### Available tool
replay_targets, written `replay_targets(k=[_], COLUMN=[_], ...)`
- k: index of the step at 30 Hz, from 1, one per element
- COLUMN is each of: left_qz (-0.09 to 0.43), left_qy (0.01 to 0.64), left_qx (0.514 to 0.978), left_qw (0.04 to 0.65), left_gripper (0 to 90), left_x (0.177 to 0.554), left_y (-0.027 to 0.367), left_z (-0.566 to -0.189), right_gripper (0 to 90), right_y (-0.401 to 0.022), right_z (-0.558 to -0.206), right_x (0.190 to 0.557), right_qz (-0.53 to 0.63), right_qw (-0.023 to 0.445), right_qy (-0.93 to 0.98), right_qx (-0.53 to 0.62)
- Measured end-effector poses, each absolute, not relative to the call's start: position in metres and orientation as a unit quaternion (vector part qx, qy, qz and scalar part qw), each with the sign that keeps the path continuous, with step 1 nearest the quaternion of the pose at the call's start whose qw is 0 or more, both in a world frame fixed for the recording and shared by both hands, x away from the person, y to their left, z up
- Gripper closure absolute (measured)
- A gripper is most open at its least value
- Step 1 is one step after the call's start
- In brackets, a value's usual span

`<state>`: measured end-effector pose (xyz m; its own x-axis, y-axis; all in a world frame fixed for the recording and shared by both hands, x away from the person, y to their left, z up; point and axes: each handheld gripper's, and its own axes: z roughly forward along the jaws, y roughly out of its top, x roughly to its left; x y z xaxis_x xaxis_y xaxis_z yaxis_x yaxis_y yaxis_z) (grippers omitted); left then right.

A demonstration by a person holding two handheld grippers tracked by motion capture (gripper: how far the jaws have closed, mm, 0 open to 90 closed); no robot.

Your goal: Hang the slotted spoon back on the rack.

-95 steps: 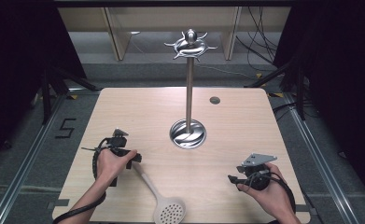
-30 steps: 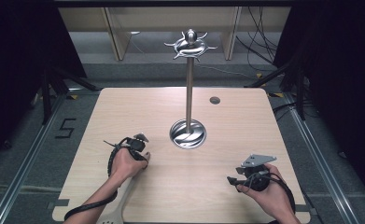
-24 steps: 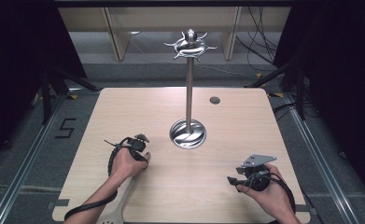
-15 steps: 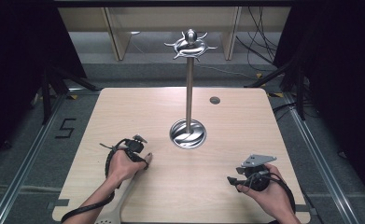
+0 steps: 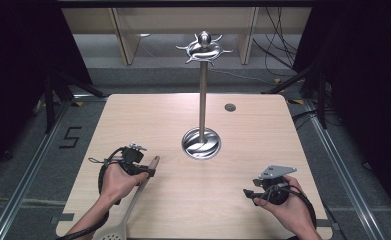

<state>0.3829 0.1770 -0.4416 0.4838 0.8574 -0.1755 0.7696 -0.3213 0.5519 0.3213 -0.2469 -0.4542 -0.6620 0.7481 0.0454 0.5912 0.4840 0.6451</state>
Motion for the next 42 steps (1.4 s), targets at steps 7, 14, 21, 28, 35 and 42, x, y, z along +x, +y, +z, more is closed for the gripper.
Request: replay_targets(k=[7,14,21,28,35,42], left_qz=[0.106,0.135,0.147,0.163,0.187,0.205], left_qy=[0.470,0.469,0.472,0.467,0.456,0.438], left_qx=[0.804,0.770,0.741,0.727,0.713,0.699], left_qw=[0.348,0.412,0.455,0.476,0.499,0.527], left_gripper=[67.8,67.8,67.8,67.8,67.8,67.8], left_x=[0.361,0.346,0.332,0.319,0.304,0.295], left_y=[0.191,0.209,0.222,0.230,0.236,0.241], left_z=[-0.416,-0.404,-0.398,-0.392,-0.385,-0.378], right_gripper=[47.8,47.6,47.4,47.2,46.9,46.9], right_y=[-0.247,-0.247,-0.247,-0.247,-0.247,-0.247], right_z=[-0.454,-0.453,-0.453,-0.453,-0.454,-0.453], right_x=[0.321,0.321,0.321,0.321,0.321,0.321], right_qz=[0.323,0.329,0.329,0.329,0.331,0.329], right_qw=[0.122,0.121,0.121,0.123,0.123,0.124], right_qy=[0.852,0.846,0.846,0.845,0.845,0.846], right_qx=[0.394,0.402,0.403,0.403,0.402,0.401])
